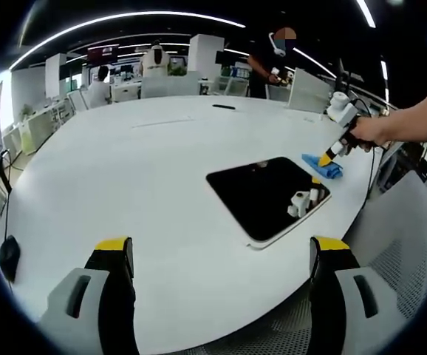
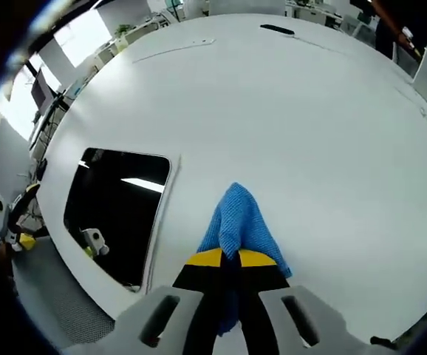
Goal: Wipe the mirror surface with the cleaning cloth until all visible marks leave the cleaned area.
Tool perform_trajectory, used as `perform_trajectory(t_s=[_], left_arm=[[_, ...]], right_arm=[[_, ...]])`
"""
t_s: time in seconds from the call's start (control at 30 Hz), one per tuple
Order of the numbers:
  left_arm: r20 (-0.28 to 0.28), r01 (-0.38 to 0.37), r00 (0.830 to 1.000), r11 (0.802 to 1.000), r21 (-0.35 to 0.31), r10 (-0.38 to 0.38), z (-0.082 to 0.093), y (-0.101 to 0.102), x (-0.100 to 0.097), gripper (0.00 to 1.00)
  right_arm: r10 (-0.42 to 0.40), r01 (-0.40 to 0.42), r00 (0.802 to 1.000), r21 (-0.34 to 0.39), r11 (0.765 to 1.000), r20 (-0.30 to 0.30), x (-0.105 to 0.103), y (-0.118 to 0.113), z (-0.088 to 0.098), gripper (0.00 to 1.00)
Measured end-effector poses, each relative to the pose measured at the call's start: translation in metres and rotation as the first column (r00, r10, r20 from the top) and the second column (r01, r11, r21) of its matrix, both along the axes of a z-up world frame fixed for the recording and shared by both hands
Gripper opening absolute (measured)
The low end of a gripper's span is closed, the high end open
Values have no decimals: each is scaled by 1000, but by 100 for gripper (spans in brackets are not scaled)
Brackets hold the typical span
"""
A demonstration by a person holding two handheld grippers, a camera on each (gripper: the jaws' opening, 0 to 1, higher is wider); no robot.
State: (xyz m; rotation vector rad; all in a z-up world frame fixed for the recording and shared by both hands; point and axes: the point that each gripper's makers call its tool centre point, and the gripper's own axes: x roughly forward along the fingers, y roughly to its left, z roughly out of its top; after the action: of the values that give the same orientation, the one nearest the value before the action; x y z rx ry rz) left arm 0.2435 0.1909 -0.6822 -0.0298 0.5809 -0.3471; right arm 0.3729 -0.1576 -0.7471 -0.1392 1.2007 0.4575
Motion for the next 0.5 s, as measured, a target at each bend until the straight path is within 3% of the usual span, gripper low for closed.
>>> perform_trajectory(t_s=[0.03, 0.13, 0.17, 0.23, 0.3, 0.37, 0.4, 0.43, 0.5], left_arm=[[4, -8, 1000, 1000, -6, 8, 1, 0, 1, 99], [29, -33, 999, 999, -21, 33, 6, 4, 3, 99], [30, -50, 998, 998, -41, 51, 8, 6, 4, 99], [34, -49, 998, 997, -56, 51, 10, 5, 4, 99], [40, -45, 998, 998, -52, 48, 10, 4, 4, 99], [40, -37, 998, 998, -52, 39, 10, 2, 4, 99], [38, -29, 999, 999, -46, 31, 9, 2, 4, 99], [39, -25, 999, 999, -46, 27, 10, 1, 3, 99], [42, -26, 999, 998, -53, 29, 11, 0, 4, 99]], right_arm=[[41, -41, 999, 6, 999, 23, 0, 1, 2, 1], [2, -5, 998, 48, 999, 55, 1, 2, 15, 3], [40, -47, 994, 61, 997, 106, 5, 5, 24, 6], [63, -73, 986, 60, 996, 152, 8, 4, 37, 22], [81, -106, 969, 97, 990, 235, 16, 2, 51, 34], [83, -122, 958, 129, 984, 275, 14, -4, 63, 43], [94, -154, 936, 155, 976, 338, 16, -5, 72, 49], [90, -157, 929, 160, 975, 360, 15, -10, 75, 54], [101, -213, 899, 225, 951, 427, 7, -10, 85, 65]])
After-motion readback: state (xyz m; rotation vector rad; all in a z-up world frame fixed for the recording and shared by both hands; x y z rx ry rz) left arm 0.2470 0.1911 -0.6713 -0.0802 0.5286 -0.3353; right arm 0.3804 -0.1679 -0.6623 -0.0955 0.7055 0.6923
